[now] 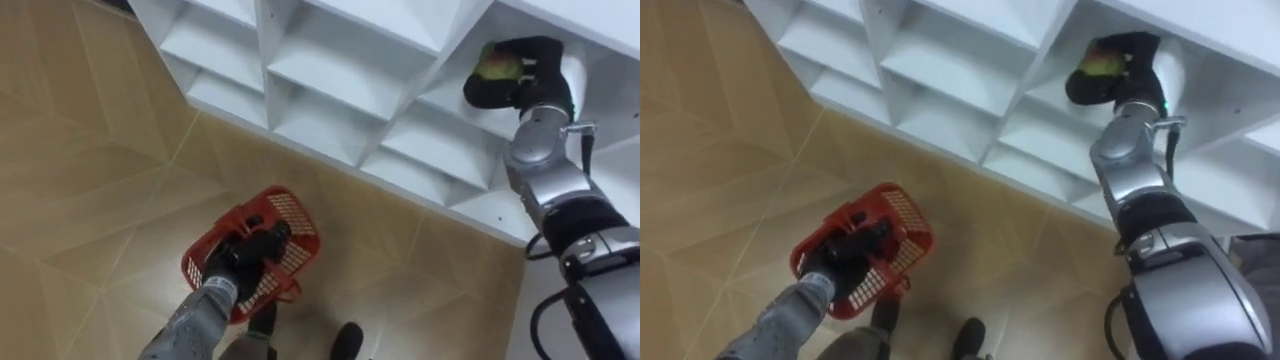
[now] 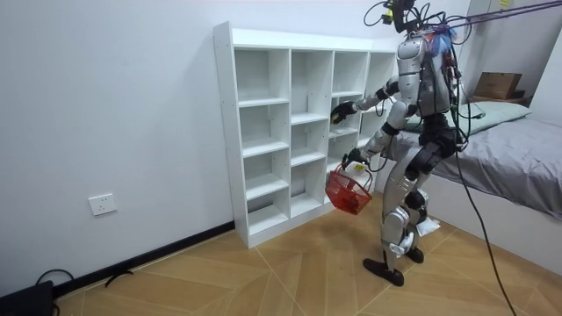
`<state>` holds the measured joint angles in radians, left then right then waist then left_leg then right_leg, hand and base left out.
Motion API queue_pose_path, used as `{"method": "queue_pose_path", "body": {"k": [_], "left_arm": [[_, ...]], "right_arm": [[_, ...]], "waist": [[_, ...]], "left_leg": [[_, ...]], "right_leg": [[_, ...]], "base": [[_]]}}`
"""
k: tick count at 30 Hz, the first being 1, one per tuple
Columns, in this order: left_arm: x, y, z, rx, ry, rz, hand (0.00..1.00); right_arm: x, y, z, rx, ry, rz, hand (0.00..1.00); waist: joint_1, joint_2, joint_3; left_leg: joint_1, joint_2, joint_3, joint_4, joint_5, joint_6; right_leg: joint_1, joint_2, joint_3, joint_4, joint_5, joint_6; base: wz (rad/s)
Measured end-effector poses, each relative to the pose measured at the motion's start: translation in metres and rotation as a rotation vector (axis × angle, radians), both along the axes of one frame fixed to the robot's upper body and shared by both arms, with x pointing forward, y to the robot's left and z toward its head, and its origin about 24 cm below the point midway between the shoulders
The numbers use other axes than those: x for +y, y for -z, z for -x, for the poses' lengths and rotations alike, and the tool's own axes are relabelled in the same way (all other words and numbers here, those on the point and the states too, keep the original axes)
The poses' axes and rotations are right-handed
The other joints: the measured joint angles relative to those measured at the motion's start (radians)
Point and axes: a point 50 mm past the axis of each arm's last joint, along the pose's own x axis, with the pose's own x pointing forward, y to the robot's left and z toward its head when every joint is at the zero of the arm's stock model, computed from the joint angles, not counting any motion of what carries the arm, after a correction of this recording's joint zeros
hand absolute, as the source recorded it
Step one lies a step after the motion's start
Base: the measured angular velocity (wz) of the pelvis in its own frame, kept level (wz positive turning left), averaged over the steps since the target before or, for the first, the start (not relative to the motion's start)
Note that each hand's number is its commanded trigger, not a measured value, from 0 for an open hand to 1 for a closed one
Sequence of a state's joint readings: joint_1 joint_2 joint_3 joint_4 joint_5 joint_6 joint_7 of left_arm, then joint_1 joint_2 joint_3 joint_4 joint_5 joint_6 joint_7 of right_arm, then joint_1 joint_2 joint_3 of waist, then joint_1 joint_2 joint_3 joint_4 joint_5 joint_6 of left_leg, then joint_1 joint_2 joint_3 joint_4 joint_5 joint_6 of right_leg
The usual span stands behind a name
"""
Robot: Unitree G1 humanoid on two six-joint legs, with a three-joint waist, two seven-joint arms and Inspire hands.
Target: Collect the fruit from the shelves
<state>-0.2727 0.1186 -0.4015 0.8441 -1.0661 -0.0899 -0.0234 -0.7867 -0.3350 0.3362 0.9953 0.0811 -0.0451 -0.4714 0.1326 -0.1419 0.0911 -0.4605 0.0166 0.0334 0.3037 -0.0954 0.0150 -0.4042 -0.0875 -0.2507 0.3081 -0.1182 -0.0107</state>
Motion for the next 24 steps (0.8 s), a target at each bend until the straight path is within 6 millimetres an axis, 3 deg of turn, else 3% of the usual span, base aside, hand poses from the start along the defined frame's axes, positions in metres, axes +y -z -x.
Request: {"method": "queue_pose_path", "body": {"k": [2,5,8,14,20,24], "left_arm": [[-0.002,0.000,0.001,-0.005,0.008,0.001,1.00],[-0.006,-0.004,-0.001,-0.024,0.026,0.004,1.00],[-0.014,0.000,0.006,-0.004,0.056,0.015,1.00],[-0.020,-0.003,0.012,-0.012,0.051,0.058,1.00],[-0.018,0.004,0.024,0.013,0.047,0.058,1.00],[-0.017,0.005,0.026,0.025,0.057,0.059,1.00]], "right_arm": [[0.005,0.013,0.008,0.025,-0.038,-0.005,1.00],[0.019,0.025,0.021,0.026,-0.119,-0.033,1.00],[0.026,0.049,0.043,0.071,-0.167,-0.061,1.00],[0.039,0.065,0.058,0.125,-0.250,-0.074,1.00],[0.047,0.067,0.077,0.103,-0.312,-0.111,1.00],[0.052,0.072,0.090,0.127,-0.365,-0.137,1.00]], "waist": [[-0.029,-0.002,-0.0023],[-0.059,-0.003,-0.0128],[-0.074,0.001,-0.0451],[-0.089,0.026,-0.0686],[-0.110,0.033,-0.0824],[-0.113,0.035,-0.0842]], "left_leg": [[0.039,-0.002,-0.004,-0.008,-0.001,-0.001],[0.071,-0.007,-0.003,-0.014,0.000,-0.001],[0.117,-0.007,-0.001,-0.030,-0.001,-0.001],[0.233,-0.005,0.029,-0.074,0.000,-0.001],[0.315,-0.008,0.021,-0.107,0.002,-0.005],[0.316,-0.008,0.020,-0.108,0.002,-0.005]], "right_leg": [[0.042,0.002,0.001,-0.009,-0.005,0.004],[0.075,0.005,0.002,-0.019,-0.004,0.004],[0.124,0.010,0.003,-0.047,0.001,0.008],[0.212,0.014,0.033,-0.063,0.002,0.010],[0.301,0.020,0.033,-0.103,0.001,0.014],[0.304,0.020,0.031,-0.104,0.002,0.014]], "base": [[0.02],[0.01],[-0.03],[-0.16],[0.03],[0.04]]}}
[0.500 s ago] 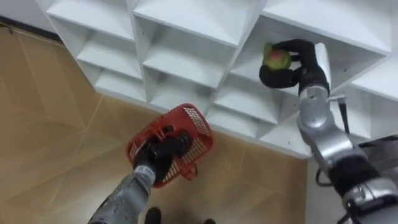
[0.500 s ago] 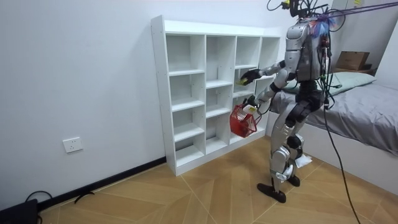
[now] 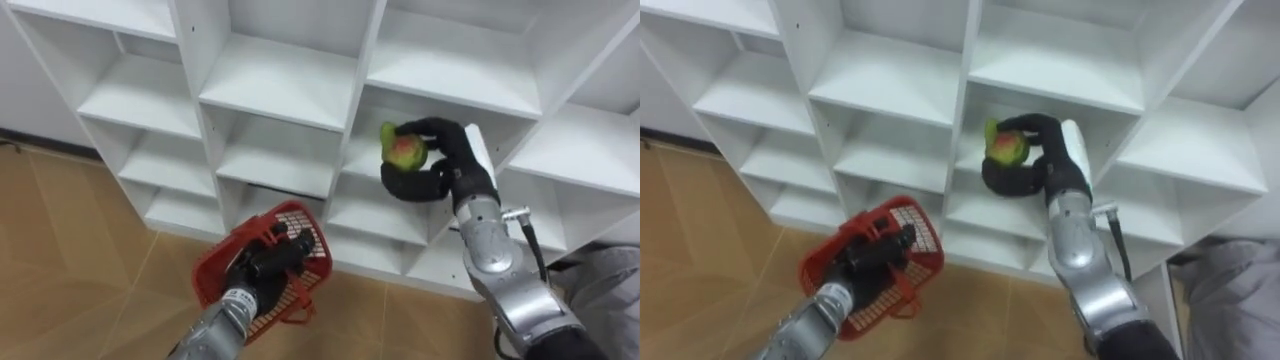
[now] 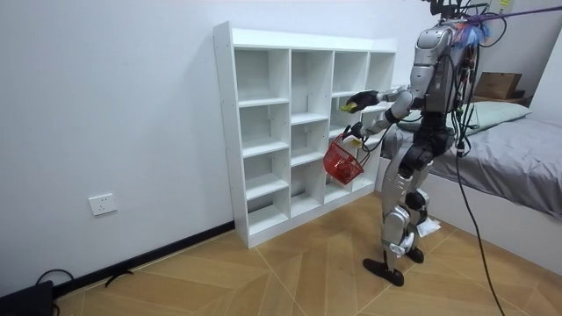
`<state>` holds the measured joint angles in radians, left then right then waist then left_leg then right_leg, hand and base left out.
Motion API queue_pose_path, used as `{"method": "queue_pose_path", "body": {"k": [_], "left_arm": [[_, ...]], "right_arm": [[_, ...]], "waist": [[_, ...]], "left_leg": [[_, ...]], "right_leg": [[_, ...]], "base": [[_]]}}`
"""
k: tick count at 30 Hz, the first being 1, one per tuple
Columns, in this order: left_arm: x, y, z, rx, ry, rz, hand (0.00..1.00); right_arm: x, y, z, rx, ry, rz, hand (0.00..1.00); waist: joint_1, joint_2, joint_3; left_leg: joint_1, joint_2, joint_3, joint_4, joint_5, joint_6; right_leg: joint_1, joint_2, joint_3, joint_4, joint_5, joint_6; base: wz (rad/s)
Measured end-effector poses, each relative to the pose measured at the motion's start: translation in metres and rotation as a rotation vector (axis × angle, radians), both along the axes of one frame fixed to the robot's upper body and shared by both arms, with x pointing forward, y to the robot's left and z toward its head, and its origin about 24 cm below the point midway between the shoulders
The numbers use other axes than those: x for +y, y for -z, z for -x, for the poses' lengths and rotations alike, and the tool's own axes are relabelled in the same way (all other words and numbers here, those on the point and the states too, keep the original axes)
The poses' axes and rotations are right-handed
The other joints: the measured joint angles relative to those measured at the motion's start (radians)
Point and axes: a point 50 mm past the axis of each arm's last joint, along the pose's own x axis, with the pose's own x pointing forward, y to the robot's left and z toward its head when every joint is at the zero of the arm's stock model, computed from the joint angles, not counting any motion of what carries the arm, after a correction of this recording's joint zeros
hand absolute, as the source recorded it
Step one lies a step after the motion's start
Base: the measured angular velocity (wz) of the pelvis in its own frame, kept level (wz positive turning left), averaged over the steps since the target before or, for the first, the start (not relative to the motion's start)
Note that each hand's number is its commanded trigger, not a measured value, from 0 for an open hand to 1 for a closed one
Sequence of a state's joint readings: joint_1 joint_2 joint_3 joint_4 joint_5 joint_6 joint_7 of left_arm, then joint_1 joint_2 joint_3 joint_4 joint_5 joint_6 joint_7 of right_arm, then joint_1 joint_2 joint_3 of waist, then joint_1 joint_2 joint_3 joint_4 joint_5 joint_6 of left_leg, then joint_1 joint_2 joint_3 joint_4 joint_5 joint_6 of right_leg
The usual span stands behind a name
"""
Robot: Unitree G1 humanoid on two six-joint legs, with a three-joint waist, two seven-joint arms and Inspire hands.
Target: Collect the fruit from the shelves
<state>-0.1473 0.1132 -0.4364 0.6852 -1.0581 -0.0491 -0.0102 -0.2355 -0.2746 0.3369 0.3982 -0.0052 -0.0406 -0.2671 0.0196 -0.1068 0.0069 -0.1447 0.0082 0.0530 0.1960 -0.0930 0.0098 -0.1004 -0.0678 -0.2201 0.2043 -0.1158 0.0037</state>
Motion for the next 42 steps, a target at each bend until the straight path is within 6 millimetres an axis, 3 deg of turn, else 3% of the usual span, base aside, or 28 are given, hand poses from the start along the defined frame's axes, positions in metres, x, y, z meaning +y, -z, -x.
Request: {"method": "queue_pose_path", "body": {"k": [9,17,26,29,35,42], "left_arm": [[-0.001,0.001,0.002,0.007,0.002,0.001,1.00],[-0.003,0.000,0.007,-0.003,0.003,0.021,1.00],[-0.009,-0.003,0.006,-0.018,0.023,0.025,1.00],[-0.008,-0.002,0.008,-0.021,0.041,-0.004,1.00],[-0.007,-0.003,0.007,-0.033,0.071,-0.043,1.00],[-0.015,-0.010,0.003,-0.074,0.098,-0.042,1.00]], "right_arm": [[0.008,0.003,0.010,0.010,-0.054,0.012,1.00],[0.022,0.010,0.021,0.065,-0.148,-0.012,1.00],[0.046,0.029,0.039,0.155,-0.273,-0.010,1.00],[0.045,0.034,0.044,0.181,-0.285,0.018,1.00],[0.045,0.037,0.045,0.196,-0.287,0.043,1.00],[0.049,0.056,0.054,0.291,-0.342,0.107,1.00]], "waist": [[0.001,0.019,0.0020],[-0.004,0.023,0.0032],[0.008,0.036,0.0113],[0.014,0.045,0.0163],[0.015,0.052,0.0148],[0.015,0.050,0.0131]], "left_leg": [[0.016,-0.002,-0.001,-0.011,0.000,0.000],[0.039,-0.004,-0.001,-0.028,0.000,0.000],[0.043,-0.004,-0.004,-0.028,-0.008,-0.001],[0.037,-0.004,-0.003,-0.027,-0.011,0.000],[0.023,-0.005,-0.004,-0.026,-0.012,0.000],[0.021,-0.004,-0.004,-0.026,-0.011,0.000]], "right_leg": [[0.014,-0.001,-0.001,-0.005,-0.002,0.002],[0.037,-0.001,-0.004,-0.020,-0.004,0.004],[0.049,0.002,-0.004,-0.035,-0.004,0.006],[0.044,0.001,-0.004,-0.035,-0.005,0.007],[0.030,0.001,-0.005,-0.033,-0.007,0.008],[0.029,-0.001,-0.008,-0.032,-0.007,0.008]], "base": [[0.00],[0.00],[0.00],[0.00],[0.00],[0.00]]}}
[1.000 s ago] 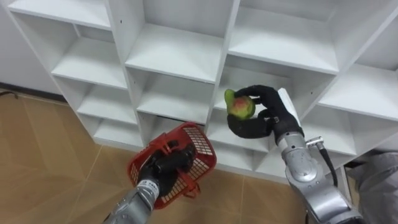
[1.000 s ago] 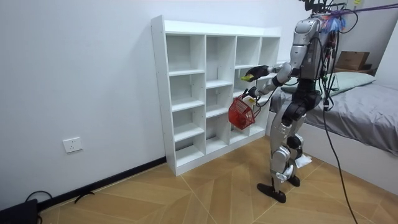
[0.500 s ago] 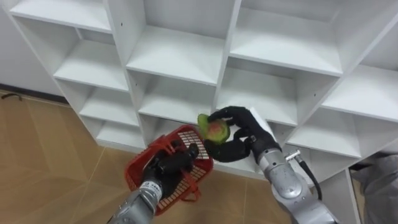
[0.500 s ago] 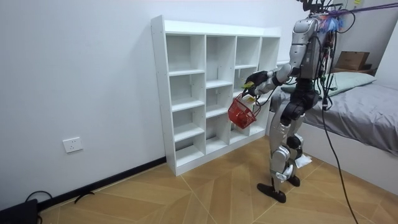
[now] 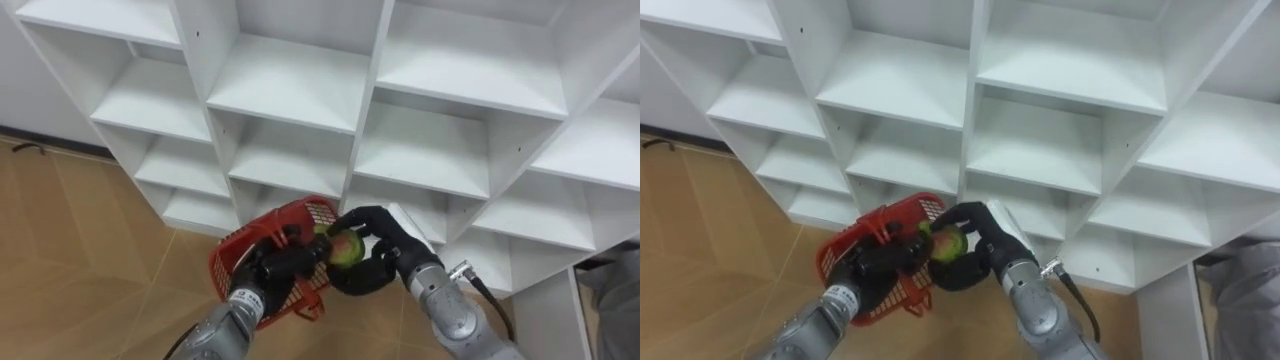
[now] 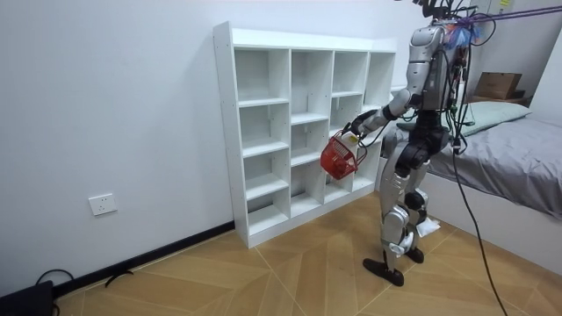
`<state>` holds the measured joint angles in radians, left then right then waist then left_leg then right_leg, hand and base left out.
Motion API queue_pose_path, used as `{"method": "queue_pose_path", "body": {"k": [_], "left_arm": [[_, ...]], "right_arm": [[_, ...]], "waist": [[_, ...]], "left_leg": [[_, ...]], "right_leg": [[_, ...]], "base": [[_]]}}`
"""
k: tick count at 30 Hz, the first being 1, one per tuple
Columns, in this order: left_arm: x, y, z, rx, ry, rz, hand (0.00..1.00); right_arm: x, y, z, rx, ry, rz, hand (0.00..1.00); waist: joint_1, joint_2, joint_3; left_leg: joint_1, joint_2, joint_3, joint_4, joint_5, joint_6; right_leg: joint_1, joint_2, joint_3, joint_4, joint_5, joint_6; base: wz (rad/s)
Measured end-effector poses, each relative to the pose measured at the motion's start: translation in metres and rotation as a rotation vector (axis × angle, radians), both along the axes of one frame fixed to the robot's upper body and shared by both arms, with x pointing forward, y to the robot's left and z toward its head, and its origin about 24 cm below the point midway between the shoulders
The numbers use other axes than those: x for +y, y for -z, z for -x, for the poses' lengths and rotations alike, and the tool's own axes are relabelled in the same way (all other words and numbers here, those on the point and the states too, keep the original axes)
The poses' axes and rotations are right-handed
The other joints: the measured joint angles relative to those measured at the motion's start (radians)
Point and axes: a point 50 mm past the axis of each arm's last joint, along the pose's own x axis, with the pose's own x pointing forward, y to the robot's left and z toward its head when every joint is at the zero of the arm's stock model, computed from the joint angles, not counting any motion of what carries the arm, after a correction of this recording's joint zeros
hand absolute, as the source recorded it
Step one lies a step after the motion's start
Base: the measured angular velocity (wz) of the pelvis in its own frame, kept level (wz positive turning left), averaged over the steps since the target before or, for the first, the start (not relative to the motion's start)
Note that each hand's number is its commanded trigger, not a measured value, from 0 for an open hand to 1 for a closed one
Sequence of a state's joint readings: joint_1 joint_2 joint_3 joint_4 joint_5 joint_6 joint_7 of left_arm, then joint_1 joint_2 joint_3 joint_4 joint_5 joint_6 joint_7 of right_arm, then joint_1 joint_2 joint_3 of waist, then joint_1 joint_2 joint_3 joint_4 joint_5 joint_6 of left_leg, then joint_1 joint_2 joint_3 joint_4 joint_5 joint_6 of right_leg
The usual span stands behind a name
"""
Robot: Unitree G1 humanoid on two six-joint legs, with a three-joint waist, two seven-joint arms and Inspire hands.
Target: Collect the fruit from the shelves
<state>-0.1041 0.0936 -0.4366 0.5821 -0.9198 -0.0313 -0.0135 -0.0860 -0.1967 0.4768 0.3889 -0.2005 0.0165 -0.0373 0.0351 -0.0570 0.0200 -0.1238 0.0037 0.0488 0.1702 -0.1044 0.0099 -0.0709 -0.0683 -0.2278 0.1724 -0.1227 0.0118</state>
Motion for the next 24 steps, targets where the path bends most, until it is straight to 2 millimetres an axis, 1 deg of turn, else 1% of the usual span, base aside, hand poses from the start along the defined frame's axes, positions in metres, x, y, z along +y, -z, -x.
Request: {"method": "queue_pose_path", "body": {"k": [5,10,14,19,24], "left_arm": [[0.000,0.001,0.001,-0.004,0.012,-0.008,1.00],[-0.003,0.001,0.002,-0.003,0.028,0.000,1.00],[-0.006,0.001,0.004,0.005,0.032,0.017,1.00],[-0.007,0.000,0.002,0.001,0.030,0.028,1.00],[-0.008,-0.003,0.000,-0.016,0.027,0.040,1.00]], "right_arm": [[0.001,0.007,0.004,0.034,-0.008,0.015,1.00],[-0.002,0.019,0.008,0.084,-0.017,0.052,1.00],[-0.007,0.027,0.010,0.100,-0.026,0.116,1.00],[-0.007,0.027,0.010,0.079,-0.046,0.159,1.00],[-0.004,0.023,0.005,0.050,-0.066,0.188,1.00]], "waist": [[0.001,-0.005,-0.0030],[0.001,-0.013,-0.0024],[0.000,-0.019,-0.0015],[-0.001,-0.019,-0.0014],[-0.001,-0.024,0.0013]], "left_leg": [[0.000,0.000,0.000,0.002,0.000,0.000],[0.000,0.000,0.000,0.003,0.000,0.000],[-0.005,0.000,-0.001,0.009,0.000,0.000],[-0.008,0.001,-0.006,0.011,0.000,0.000],[-0.010,0.000,-0.008,0.011,0.000,0.000]], "right_leg": [[0.002,0.000,0.000,0.000,0.000,0.000],[0.002,0.000,0.001,0.002,0.000,0.000],[0.001,0.000,-0.002,0.002,0.000,0.000],[0.001,0.000,-0.009,0.001,0.000,0.000],[0.000,0.000,-0.009,0.001,-0.001,0.000]], "base": [[0.00],[0.00],[0.00],[0.02],[0.00]]}}
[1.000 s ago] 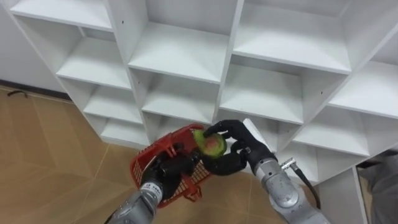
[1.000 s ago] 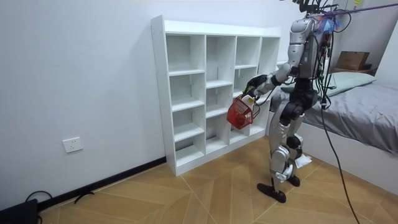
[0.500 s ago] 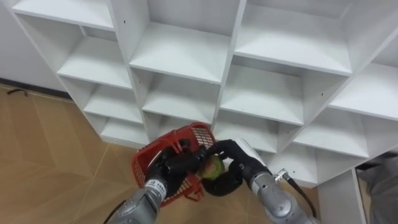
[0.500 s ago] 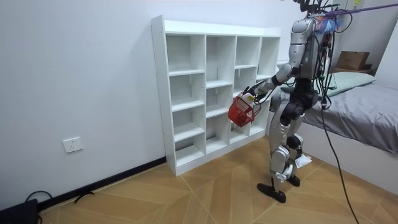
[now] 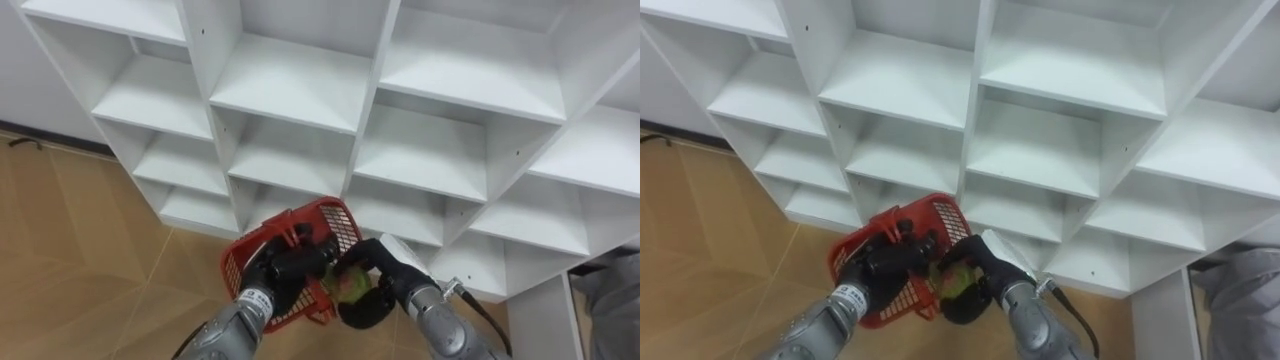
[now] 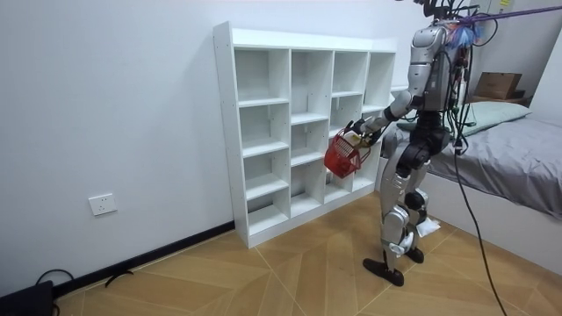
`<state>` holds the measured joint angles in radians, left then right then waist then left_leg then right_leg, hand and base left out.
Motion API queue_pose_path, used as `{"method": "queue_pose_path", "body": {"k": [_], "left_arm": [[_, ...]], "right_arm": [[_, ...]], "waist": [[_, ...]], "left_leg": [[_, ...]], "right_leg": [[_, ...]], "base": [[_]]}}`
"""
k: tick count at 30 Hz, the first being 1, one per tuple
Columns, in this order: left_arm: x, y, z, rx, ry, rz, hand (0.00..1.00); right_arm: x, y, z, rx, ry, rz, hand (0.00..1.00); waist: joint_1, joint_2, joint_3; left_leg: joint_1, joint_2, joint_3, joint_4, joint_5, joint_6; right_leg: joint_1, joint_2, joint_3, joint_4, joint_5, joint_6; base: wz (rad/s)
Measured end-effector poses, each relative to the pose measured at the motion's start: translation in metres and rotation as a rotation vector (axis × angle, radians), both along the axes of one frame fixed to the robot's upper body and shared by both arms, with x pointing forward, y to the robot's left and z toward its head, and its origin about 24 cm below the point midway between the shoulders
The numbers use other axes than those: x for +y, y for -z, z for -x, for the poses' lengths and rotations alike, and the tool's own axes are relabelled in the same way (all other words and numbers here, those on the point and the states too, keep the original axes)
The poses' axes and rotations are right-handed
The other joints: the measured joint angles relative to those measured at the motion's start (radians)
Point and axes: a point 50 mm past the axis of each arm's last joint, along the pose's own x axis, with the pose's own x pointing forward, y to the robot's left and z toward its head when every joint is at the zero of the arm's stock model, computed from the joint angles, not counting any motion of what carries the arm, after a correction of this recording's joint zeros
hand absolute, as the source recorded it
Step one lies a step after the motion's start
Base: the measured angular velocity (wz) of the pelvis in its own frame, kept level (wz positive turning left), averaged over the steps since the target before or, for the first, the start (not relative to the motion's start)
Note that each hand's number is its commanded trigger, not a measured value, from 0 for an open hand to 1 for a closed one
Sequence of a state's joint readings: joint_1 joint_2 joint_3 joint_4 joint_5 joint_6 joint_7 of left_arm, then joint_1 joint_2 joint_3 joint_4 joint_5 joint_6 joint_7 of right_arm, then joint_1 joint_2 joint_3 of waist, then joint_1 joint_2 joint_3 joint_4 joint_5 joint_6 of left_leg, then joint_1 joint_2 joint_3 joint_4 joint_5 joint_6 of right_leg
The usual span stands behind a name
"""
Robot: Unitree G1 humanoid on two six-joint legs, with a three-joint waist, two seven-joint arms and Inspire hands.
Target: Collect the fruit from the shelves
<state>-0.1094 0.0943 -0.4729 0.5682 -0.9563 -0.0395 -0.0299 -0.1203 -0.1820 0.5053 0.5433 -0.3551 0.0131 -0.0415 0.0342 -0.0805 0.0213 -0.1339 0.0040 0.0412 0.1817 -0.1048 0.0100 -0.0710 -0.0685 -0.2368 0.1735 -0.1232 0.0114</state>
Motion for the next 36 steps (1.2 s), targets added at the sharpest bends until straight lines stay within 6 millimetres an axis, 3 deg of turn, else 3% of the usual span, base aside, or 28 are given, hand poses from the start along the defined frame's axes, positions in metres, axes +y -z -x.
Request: {"method": "queue_pose_path", "body": {"k": [16,35,36], "left_arm": [[-0.003,0.000,0.001,0.019,-0.024,0.056,1.00],[-0.008,0.002,0.005,0.036,0.004,0.092,1.00],[-0.008,0.002,0.005,0.040,-0.001,0.100,1.00]], "right_arm": [[0.001,0.002,-0.002,0.013,0.037,-0.028,1.00],[0.008,-0.017,-0.019,-0.073,0.049,-0.068,1.00],[0.008,-0.018,-0.020,-0.076,0.050,-0.070,0.05]], "waist": [[-0.001,-0.007,0.0028],[0.001,-0.007,0.0018],[0.002,-0.006,0.0017]], "left_leg": [[-0.011,-0.001,-0.012,0.007,0.000,0.000],[-0.010,-0.002,-0.011,0.005,0.000,0.000],[-0.010,-0.002,-0.011,0.005,0.000,0.000]], "right_leg": [[-0.001,0.000,-0.013,-0.002,0.000,0.000],[-0.001,-0.001,-0.012,-0.002,-0.002,0.000],[0.000,-0.001,-0.012,-0.002,-0.002,0.000]], "base": [[0.02],[0.00],[0.00]]}}
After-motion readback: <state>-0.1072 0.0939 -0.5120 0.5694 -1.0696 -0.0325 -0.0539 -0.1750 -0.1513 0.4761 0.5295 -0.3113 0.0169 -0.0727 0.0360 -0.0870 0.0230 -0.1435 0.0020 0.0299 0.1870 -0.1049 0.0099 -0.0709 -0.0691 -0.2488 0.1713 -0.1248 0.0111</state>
